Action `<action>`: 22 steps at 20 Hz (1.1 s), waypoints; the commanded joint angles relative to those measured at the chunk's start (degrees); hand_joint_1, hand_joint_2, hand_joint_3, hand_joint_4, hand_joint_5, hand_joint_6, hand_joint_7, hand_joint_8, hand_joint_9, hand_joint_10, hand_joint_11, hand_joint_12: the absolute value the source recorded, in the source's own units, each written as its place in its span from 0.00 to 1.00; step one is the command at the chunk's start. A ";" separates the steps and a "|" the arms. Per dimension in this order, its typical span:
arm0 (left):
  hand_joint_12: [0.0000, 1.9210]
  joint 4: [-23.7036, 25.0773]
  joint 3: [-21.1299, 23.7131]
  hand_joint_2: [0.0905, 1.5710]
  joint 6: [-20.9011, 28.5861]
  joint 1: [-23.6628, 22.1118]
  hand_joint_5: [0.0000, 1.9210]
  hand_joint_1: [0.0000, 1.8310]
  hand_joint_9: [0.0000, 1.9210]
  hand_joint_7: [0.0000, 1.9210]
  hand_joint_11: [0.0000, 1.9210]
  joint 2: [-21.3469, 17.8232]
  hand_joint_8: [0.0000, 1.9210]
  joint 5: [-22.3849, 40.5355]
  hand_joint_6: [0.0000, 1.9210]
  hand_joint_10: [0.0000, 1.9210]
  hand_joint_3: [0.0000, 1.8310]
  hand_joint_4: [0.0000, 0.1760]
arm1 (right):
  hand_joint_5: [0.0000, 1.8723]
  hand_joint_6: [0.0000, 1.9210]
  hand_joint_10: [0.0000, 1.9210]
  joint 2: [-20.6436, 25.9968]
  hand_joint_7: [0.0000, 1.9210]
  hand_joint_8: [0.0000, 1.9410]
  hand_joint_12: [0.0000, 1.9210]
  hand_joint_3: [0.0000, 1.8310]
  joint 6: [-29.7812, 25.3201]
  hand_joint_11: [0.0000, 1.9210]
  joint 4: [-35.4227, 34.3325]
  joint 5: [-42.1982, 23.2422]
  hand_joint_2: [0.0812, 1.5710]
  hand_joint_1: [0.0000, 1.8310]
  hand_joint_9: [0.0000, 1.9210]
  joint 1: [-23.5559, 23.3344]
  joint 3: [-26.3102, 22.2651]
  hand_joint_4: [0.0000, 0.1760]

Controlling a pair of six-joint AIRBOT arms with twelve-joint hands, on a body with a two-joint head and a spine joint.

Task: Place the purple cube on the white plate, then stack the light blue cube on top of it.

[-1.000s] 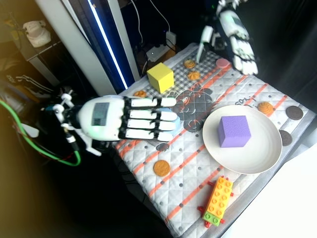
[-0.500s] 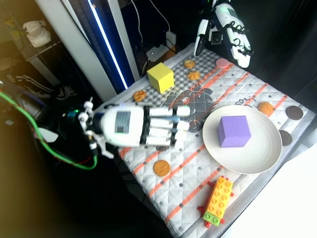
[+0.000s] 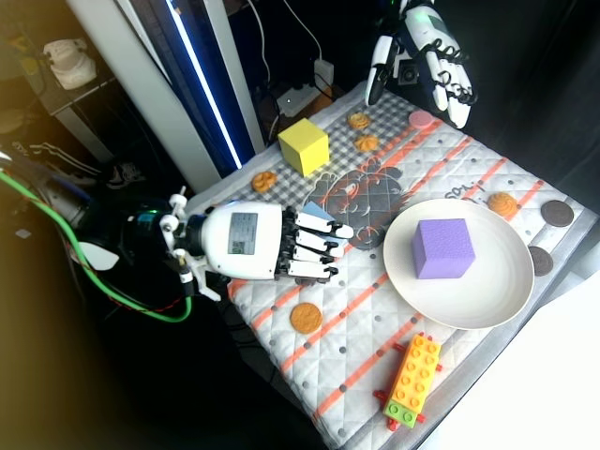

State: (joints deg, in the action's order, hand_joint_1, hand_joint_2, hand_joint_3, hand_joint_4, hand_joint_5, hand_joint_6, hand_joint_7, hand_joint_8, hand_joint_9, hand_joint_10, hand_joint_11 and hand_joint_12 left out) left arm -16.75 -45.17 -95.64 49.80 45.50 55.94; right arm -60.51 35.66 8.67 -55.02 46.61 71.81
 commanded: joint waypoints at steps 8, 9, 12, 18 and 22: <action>0.19 -0.12 -0.62 0.59 3.39 0.68 0.00 0.53 0.06 0.06 0.00 0.59 0.00 6.46 0.00 0.00 0.00 1.00 | 0.49 0.45 0.47 0.11 0.53 0.61 0.72 0.00 -0.16 0.35 1.54 -5.13 0.70 0.69 0.49 -7.39 1.47 0.00; 0.13 -0.08 -0.94 0.59 4.33 0.69 0.00 0.54 0.05 0.06 0.00 0.78 0.00 6.31 0.00 0.01 0.00 1.00 | 0.50 0.44 0.55 -0.21 0.52 0.62 0.78 0.00 -0.16 0.39 1.13 -5.06 0.71 0.69 0.50 -8.61 2.36 0.00; 0.21 0.40 -1.59 0.58 4.75 0.58 0.00 0.53 0.08 0.08 0.00 0.97 0.00 4.70 0.00 0.01 0.00 0.95 | 0.55 0.42 0.32 -1.79 0.53 0.53 0.66 0.00 -0.13 0.28 0.70 -3.07 0.69 0.67 0.50 -12.38 5.07 0.00; 0.30 0.95 -2.53 0.57 4.87 0.10 0.00 0.53 0.11 0.10 0.00 1.39 0.00 3.79 0.00 0.01 0.00 0.92 | 0.52 0.50 0.56 -8.89 0.62 0.26 0.64 0.00 0.06 0.40 2.01 4.01 0.66 0.76 0.55 -23.11 12.04 0.00; 0.31 1.38 -3.77 0.59 4.87 -0.76 0.02 0.54 0.11 0.11 0.00 2.35 0.00 1.84 0.01 0.01 0.00 0.82 | 0.52 0.51 0.55 -12.67 0.60 0.28 0.57 0.00 2.33 0.42 4.77 9.15 0.66 0.76 0.55 -28.58 14.77 0.00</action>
State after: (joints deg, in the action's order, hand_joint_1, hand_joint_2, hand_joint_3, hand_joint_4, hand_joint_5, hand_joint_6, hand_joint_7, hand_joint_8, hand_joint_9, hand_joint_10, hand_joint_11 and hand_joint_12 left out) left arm -16.19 -48.69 -91.20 49.60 47.90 51.35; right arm -73.82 38.33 14.59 -40.27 18.24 86.46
